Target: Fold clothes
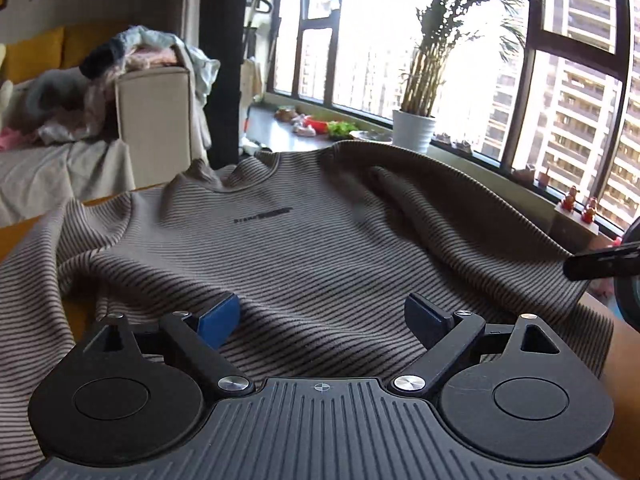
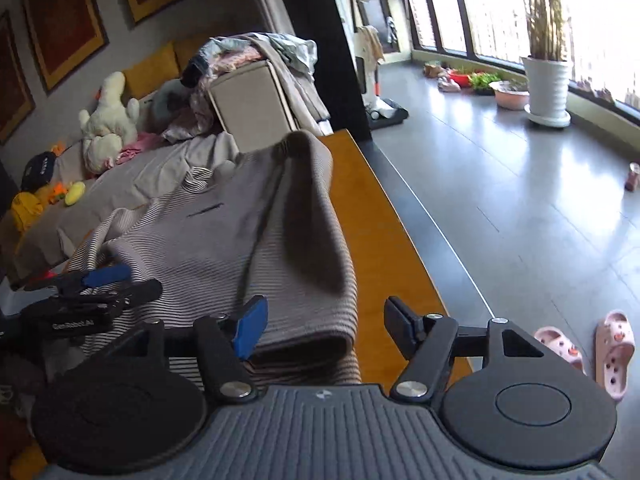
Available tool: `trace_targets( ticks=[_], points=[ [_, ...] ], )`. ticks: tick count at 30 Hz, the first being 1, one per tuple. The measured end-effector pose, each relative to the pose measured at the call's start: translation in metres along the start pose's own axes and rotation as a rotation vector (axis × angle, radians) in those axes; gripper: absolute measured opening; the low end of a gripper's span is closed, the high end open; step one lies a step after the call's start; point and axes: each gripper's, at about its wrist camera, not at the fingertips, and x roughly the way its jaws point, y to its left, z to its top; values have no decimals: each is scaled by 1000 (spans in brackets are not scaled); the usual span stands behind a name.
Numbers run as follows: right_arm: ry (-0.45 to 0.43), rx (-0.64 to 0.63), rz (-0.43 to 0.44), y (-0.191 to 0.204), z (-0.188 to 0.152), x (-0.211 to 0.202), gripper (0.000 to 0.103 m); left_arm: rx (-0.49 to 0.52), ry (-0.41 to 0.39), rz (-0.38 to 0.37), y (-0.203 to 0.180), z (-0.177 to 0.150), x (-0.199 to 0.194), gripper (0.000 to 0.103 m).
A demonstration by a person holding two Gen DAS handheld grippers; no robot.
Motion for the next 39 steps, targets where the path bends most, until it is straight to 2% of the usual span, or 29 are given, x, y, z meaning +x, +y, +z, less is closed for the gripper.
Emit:
trace_targets(
  ticks=[2, 3, 7, 12, 15, 18, 20, 24, 29, 31, 33, 39],
  points=[
    [2, 56, 48, 2, -5, 3, 12, 7, -8, 24, -1, -6, -9, 97],
    [-3, 51, 76, 7, -4, 1, 9, 3, 0, 21, 0, -9, -16, 97],
    [-76, -29, 173, 25, 36, -33, 8, -88, 31, -15, 10, -27, -47, 97],
    [-223, -106, 232, 53, 120, -70, 8, -276, 8, -38, 41, -36, -83, 99],
    [-237, -179, 305, 95, 154, -62, 8, -319, -3, -15, 60, -24, -99, 101],
    [-208, -273, 383, 150, 173, -33, 8, -309, -40, 28, 72, -12, -119, 102],
    [-169, -322, 408, 183, 174, -3, 8, -309, -49, 46, 76, -8, -131, 103],
    [-89, -385, 396, 231, 162, 56, 8, -307, -51, 67, 79, -11, -149, 103],
    [-5, -374, 365, 254, 146, 103, 13, -296, -35, 114, 85, -21, -163, 103],
    [-6, -343, 387, 255, 141, 106, 26, -313, -30, 143, 93, -25, -166, 103],
    [-19, -332, 400, 254, 133, 101, 45, -332, -30, 175, 103, -27, -170, 103],
    [-24, -471, 344, 260, 96, 85, 50, -427, -36, 261, 138, -28, -183, 103]
  ],
)
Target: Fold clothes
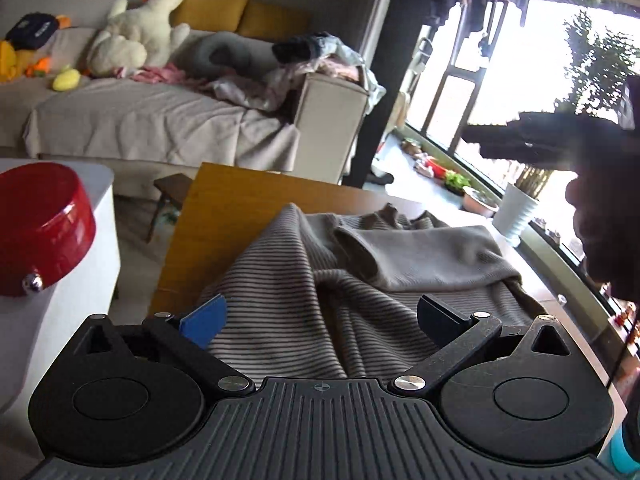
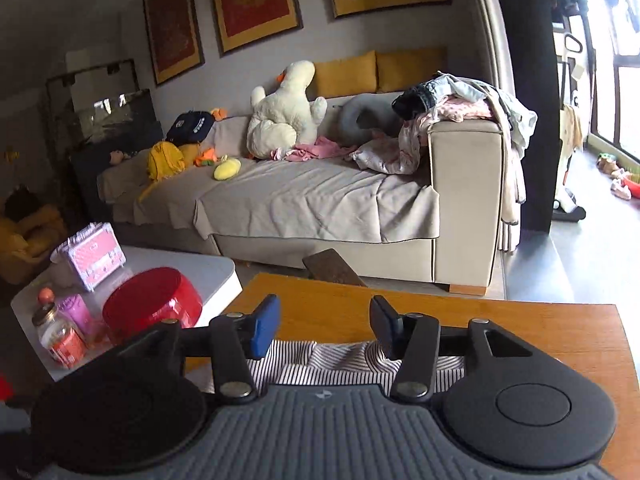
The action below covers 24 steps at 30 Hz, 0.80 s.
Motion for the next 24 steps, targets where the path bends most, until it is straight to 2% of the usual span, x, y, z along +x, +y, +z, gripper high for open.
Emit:
trace_targets(
  ticks=[2, 4, 7, 9, 11, 16, 20, 22, 23, 24],
  points=[
    [42, -39, -8, 10, -14, 2, 48, -32, -11, 19, 10, 4, -4, 103],
    [111, -51, 44, 22, -31, 4, 42, -62, -22, 37, 19, 7, -8, 103],
    [252, -35, 264, 59, -67, 2, 41, -77, -39, 65, 29, 12, -14, 103],
    [346, 64, 404, 77, -89, 1, 41, -76, -50, 77, 33, 15, -18, 103],
    [416, 175, 461, 88, -107, 2, 41, -74, -58, 83, 34, 16, -22, 103],
    [481, 487, 436, 82, -133, 13, 44, -73, -69, 75, 34, 16, -28, 103],
    [512, 786, 473, 75, -154, 37, 44, -70, -68, 59, 30, 13, -28, 103],
    [489, 851, 445, 79, -160, 49, 44, -72, -72, 59, 30, 13, -30, 103],
    [461, 844, 426, 81, -161, 56, 43, -73, -77, 63, 30, 13, -32, 103],
    [425, 812, 405, 84, -161, 62, 33, -75, -82, 66, 31, 14, -33, 103]
  ],
)
